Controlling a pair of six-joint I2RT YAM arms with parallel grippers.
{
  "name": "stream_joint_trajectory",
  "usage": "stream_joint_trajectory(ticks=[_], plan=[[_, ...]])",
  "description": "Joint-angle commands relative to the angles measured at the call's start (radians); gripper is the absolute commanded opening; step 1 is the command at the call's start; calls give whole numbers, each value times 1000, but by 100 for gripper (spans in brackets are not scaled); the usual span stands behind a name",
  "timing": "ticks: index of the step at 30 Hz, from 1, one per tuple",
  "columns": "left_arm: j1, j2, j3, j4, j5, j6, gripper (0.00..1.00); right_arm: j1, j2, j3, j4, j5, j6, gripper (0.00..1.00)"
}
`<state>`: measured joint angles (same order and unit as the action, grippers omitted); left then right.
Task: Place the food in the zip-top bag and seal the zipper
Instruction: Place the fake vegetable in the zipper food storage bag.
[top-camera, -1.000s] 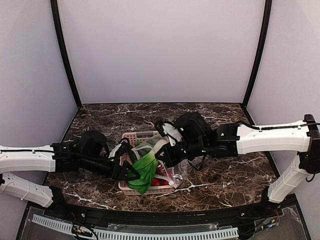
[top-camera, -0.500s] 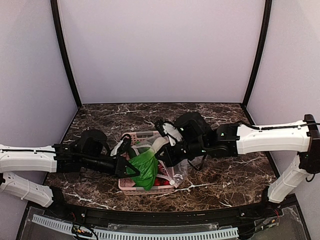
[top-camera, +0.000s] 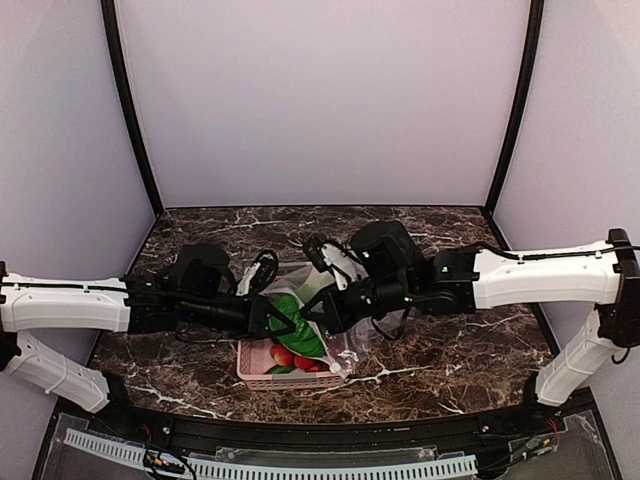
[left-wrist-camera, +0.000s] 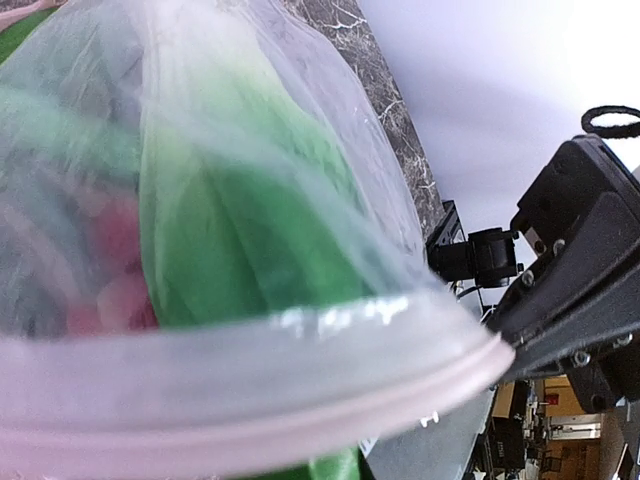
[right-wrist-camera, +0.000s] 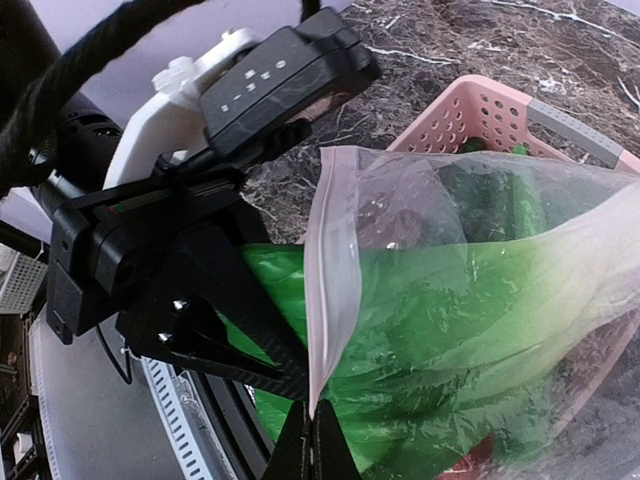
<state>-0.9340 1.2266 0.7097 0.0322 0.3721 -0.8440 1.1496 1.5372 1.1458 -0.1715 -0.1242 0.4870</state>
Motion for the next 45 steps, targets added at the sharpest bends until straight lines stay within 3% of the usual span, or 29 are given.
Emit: stream_joint_trajectory(ticks=[1, 14, 20, 24, 38, 45], plan=[[2, 24, 74, -1, -39, 57, 1, -8, -32, -14, 80, -117, -20, 0], [13, 83, 135, 3, -62, 88, 2, -26, -69, -46, 139, -130, 42, 0], [13, 50, 142, -25, -67, 98, 45, -37, -81, -68, 140, -97, 66, 0], [13, -4, 144, -81, -72, 102, 62, -42, -93, -88, 141, -67, 83, 0], [16, -290, 92, -300, -208, 68, 69, -62, -159, -108, 145, 30, 124, 0], [16, -358, 115, -265, -203, 98, 85, -63, -169, -36, 103, 100, 94, 0]])
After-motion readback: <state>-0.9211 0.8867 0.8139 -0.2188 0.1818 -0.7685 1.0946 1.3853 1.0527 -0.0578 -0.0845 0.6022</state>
